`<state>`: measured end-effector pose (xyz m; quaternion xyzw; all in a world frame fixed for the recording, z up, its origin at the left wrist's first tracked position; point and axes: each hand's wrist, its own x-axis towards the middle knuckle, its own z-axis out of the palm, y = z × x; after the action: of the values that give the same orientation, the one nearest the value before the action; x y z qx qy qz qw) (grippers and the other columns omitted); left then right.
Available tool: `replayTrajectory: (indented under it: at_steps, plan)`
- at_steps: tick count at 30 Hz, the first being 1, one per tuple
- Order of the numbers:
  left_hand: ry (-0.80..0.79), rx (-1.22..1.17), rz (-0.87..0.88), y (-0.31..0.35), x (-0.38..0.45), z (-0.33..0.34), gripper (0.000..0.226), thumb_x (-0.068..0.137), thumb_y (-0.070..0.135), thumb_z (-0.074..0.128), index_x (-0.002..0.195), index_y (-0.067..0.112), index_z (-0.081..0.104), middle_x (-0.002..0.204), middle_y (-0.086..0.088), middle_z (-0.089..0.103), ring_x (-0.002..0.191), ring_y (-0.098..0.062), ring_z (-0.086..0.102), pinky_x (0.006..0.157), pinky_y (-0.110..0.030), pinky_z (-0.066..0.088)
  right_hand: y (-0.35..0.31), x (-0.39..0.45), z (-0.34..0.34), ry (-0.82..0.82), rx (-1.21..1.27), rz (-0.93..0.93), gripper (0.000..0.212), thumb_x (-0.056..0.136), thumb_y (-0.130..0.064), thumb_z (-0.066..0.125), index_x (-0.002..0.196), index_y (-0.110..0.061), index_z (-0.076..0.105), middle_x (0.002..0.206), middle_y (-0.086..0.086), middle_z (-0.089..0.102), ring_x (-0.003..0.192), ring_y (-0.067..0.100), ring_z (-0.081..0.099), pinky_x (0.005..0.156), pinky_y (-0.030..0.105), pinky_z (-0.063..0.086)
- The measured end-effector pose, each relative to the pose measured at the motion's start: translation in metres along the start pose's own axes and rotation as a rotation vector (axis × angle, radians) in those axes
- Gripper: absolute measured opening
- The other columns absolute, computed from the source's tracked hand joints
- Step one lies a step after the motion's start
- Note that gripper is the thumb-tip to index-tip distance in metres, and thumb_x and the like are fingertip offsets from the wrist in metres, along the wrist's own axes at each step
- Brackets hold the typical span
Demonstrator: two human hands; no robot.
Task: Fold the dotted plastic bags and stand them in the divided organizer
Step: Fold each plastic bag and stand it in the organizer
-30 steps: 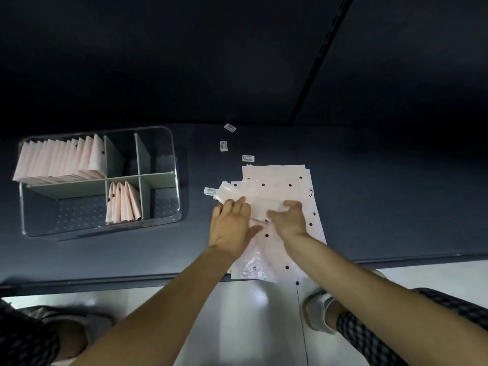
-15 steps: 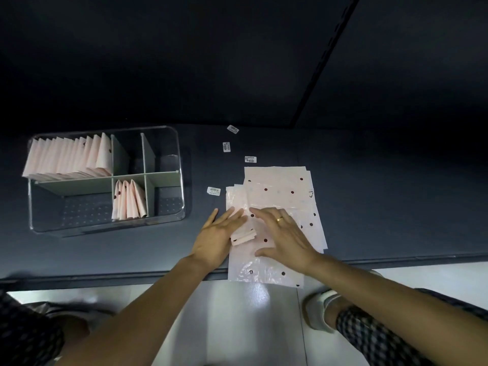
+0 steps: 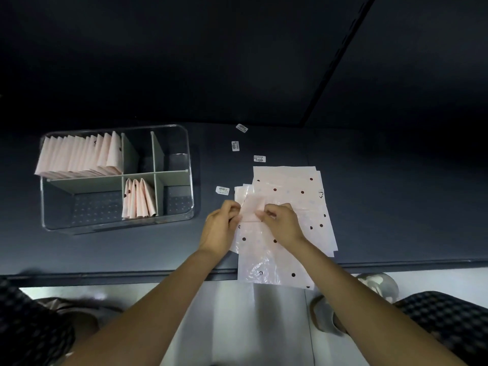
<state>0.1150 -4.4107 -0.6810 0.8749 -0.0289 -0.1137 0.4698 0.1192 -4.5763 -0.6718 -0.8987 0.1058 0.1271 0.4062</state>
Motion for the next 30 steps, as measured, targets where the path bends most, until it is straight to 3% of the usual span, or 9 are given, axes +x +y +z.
replayTrajectory:
  at_steps: [4,7,12,16,21,23,25,27,30]
  plan:
    - [0.213,-0.087,-0.171,0.011,0.002,0.009,0.025,0.090,0.014,0.061,0.113,0.011,0.052,0.094,0.001,0.073,0.105,-0.020,0.059,0.099,-0.034,0.034,-0.011,0.009,0.000,-0.027,-0.171,0.062,0.048,0.094,-0.038,0.051,0.052,-0.022,0.035,0.063,0.001,0.049,0.093,0.019,0.042,0.077,0.033,0.038]
    - [0.274,-0.048,-0.232,0.012,0.003,0.013,0.024,0.091,0.016,0.060,0.113,0.013,0.052,0.095,0.004,0.073,0.108,-0.018,0.056,0.088,-0.025,0.024,-0.018,0.014,-0.001,-0.034,-0.232,0.071,0.048,0.095,-0.040,0.049,0.052,-0.022,0.036,0.059,-0.005,0.046,0.098,0.022,0.043,0.083,0.036,0.037]
    - [0.300,-0.042,-0.331,0.015,0.009,0.014,0.022,0.091,0.013,0.057,0.112,0.014,0.050,0.093,0.004,0.072,0.107,-0.018,0.057,0.093,-0.030,0.027,-0.015,0.014,0.000,0.003,-0.098,0.080,0.020,0.087,-0.042,0.062,0.078,-0.023,0.061,0.080,-0.007,0.062,0.104,0.016,0.044,0.092,0.037,0.040]
    - [0.311,-0.009,-0.378,0.019,0.014,0.018,0.021,0.090,0.013,0.055,0.111,0.014,0.050,0.091,0.005,0.070,0.108,-0.020,0.054,0.089,-0.030,0.026,-0.017,0.019,0.002,0.040,-0.184,0.067,0.023,0.092,-0.039,0.056,0.084,-0.020,0.066,0.087,-0.002,0.067,0.105,0.020,0.048,0.090,0.035,0.038]
    - [0.337,0.208,-0.179,0.020,0.008,0.019,0.026,0.089,0.014,0.057,0.114,0.012,0.052,0.109,-0.005,0.054,0.107,-0.026,0.047,0.089,-0.035,0.033,-0.021,0.028,0.006,0.051,-0.263,0.103,0.028,0.093,-0.039,0.053,0.079,-0.019,0.066,0.086,0.000,0.067,0.102,0.022,0.051,0.082,0.032,0.029]
    - [0.247,0.403,0.108,0.015,0.004,0.020,0.034,0.090,0.016,0.056,0.123,0.011,0.052,0.128,-0.009,0.050,0.119,-0.029,0.045,0.099,-0.037,0.032,-0.022,0.030,0.006,0.046,-0.267,0.119,0.031,0.093,-0.039,0.053,0.076,-0.017,0.066,0.079,0.000,0.064,0.101,0.024,0.052,0.079,0.032,0.028]
    - [0.005,0.582,0.283,0.008,0.004,0.020,0.052,0.097,0.029,0.044,0.144,0.008,0.033,0.154,-0.006,0.025,0.143,-0.025,0.019,0.118,-0.034,0.009,-0.022,0.031,0.005,0.040,-0.269,0.121,0.032,0.093,-0.040,0.053,0.076,-0.017,0.067,0.079,0.001,0.066,0.099,0.024,0.055,0.079,0.032,0.030]
    - [-0.187,0.736,0.261,-0.002,0.010,0.016,0.071,0.099,0.050,0.024,0.150,0.007,-0.001,0.158,-0.003,-0.010,0.146,-0.018,-0.011,0.116,-0.031,-0.013,-0.023,0.031,0.005,0.040,-0.268,0.126,0.030,0.093,-0.040,0.054,0.079,-0.017,0.068,0.085,0.002,0.069,0.100,0.023,0.055,0.083,0.033,0.032]
    - [-0.331,0.893,0.244,-0.011,0.019,0.008,0.082,0.092,0.064,0.012,0.147,0.010,-0.017,0.155,-0.005,-0.023,0.142,-0.016,-0.022,0.115,-0.032,-0.016,-0.024,0.029,0.008,0.073,-0.297,0.115,0.022,0.093,-0.040,0.054,0.090,-0.020,0.064,0.094,0.001,0.069,0.105,0.024,0.053,0.087,0.035,0.033]
